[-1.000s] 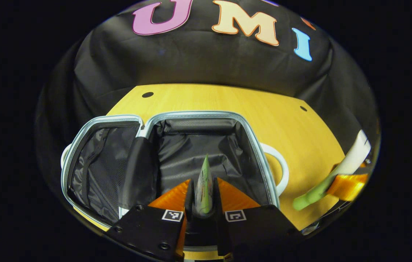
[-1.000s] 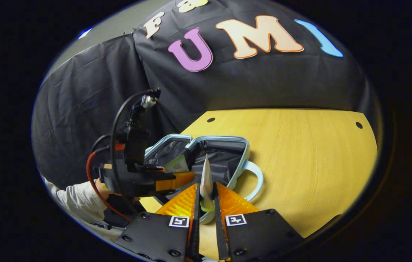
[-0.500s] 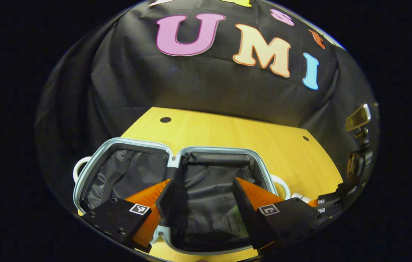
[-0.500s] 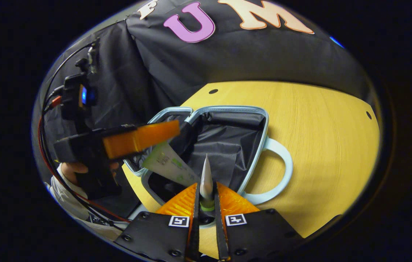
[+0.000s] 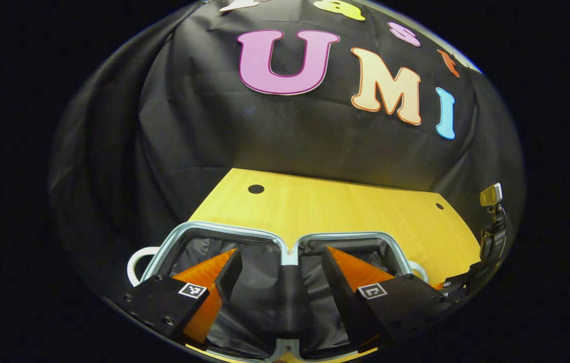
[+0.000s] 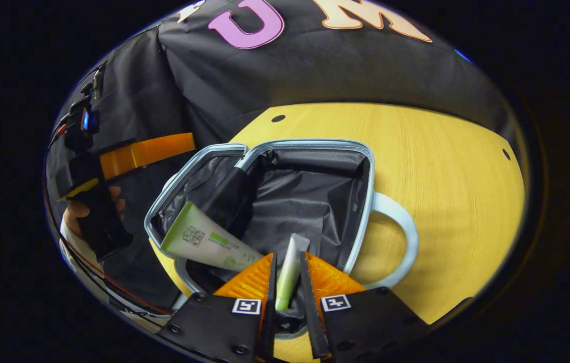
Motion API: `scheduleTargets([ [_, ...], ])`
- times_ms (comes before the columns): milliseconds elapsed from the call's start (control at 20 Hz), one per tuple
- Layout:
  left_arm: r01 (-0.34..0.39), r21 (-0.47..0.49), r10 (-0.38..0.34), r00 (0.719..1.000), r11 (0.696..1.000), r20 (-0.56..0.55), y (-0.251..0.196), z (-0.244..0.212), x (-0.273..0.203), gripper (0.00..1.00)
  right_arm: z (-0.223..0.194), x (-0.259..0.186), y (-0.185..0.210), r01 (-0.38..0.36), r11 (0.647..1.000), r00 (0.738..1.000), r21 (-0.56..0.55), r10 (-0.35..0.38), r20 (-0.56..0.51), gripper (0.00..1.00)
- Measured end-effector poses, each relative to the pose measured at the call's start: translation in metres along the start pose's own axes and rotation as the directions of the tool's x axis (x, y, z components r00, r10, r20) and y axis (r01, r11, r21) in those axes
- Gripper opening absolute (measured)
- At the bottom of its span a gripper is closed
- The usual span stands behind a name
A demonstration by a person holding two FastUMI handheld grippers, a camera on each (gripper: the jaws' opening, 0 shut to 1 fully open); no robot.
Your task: First open the suitcase, pack the skin care products into it, and then close the suitcase.
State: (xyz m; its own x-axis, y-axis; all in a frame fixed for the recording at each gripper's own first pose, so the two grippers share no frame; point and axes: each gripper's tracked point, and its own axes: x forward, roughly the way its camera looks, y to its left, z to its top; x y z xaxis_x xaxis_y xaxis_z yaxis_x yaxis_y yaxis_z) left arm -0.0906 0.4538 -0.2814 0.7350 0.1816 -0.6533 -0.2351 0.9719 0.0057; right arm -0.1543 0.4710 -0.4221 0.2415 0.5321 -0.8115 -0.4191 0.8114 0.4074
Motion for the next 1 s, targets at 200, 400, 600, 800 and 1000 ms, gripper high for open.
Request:
scheduleTargets([
  [200,-0.049,-0.032,0.049,0.999,0.998,0.005,0.053,0.003,-0.005,0.93,0.027,-0.006,0.005,0.033,0.999,0.996,0.006,-0.034,0.083,0.67],
  [400,-0.154,-0.067,0.152,0.988,0.986,-0.035,0.138,-0.012,-0.014,0.93,0.051,-0.015,0.006,0.072,0.997,0.984,0.017,-0.074,0.162,0.82],
  [600,-0.25,-0.113,0.237,0.965,0.962,-0.113,0.212,-0.038,-0.021,0.94,0.066,-0.021,0.004,0.118,0.992,0.971,0.034,-0.122,0.204,0.82],
  [800,-0.267,-0.164,0.229,0.948,0.949,-0.219,0.255,-0.073,-0.011,0.91,0.072,-0.024,0.009,0.151,0.987,0.961,0.045,-0.158,0.225,0.82],
  [1000,-0.258,-0.193,0.205,0.944,0.947,-0.257,0.27,-0.094,0.011,0.85,0.072,-0.025,0.019,0.163,0.986,0.959,0.036,-0.167,0.228,0.83],
])
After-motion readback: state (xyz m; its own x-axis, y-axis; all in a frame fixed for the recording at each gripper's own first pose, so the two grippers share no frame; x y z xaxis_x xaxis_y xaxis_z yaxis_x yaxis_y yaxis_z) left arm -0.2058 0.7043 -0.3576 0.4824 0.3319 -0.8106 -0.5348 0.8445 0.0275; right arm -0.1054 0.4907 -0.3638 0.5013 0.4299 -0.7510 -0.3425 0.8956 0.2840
